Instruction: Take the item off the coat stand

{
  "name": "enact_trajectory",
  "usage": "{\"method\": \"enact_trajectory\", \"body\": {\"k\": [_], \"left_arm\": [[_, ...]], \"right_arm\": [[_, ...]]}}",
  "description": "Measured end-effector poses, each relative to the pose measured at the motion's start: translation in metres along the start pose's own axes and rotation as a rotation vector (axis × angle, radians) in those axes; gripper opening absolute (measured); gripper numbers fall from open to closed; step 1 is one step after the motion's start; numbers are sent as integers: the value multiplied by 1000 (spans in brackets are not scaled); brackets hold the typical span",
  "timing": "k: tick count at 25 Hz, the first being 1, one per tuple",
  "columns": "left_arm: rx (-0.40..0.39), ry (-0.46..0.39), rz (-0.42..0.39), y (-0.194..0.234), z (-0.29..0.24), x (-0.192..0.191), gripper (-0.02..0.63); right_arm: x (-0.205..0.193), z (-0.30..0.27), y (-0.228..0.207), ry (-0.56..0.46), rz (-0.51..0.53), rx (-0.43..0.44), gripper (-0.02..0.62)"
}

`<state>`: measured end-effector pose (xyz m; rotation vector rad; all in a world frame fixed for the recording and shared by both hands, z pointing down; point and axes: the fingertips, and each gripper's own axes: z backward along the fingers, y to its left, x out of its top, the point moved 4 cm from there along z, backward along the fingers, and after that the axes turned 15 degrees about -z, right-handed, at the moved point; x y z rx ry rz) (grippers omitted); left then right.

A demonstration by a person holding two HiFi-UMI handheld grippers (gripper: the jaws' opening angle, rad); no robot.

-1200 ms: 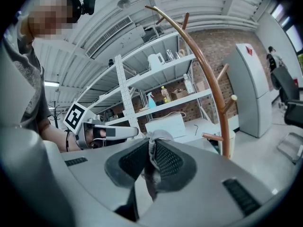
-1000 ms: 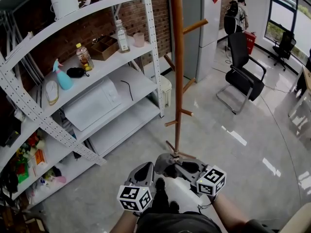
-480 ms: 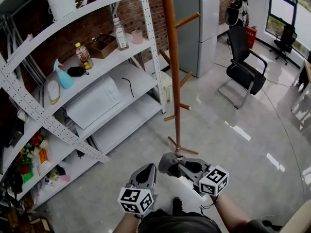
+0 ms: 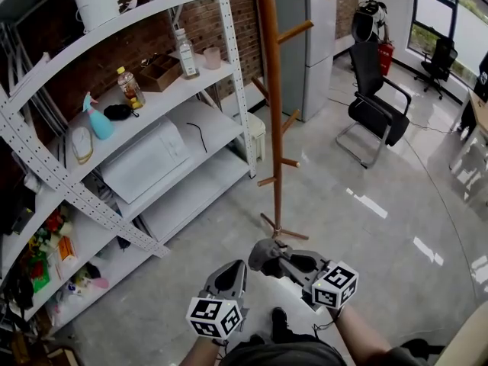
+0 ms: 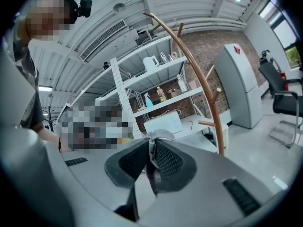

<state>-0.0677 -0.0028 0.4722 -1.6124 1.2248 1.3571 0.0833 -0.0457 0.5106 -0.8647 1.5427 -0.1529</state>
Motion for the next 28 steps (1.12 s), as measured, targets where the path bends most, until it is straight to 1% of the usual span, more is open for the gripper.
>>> {"method": "enact_trajectory", "body": {"k": [10, 15, 19, 24, 28], "left_arm": [[-20, -18, 9, 1, 39, -2, 6], [-28, -35, 6, 2, 57, 0, 6], [-40, -43, 14, -1, 68, -5, 6], [-69, -27, 27, -10, 80, -13, 6], [-88, -24, 33, -19, 83, -16, 6]], "right_arm": [[-19, 7, 35, -3, 14, -31, 44], [-21, 9, 56, -4, 40, -46, 44], [-34, 14, 67, -11, 35, -47, 44], [-45, 23, 80, 18, 65, -64, 44], [-50, 28, 83, 15, 75, -79, 44]]}}
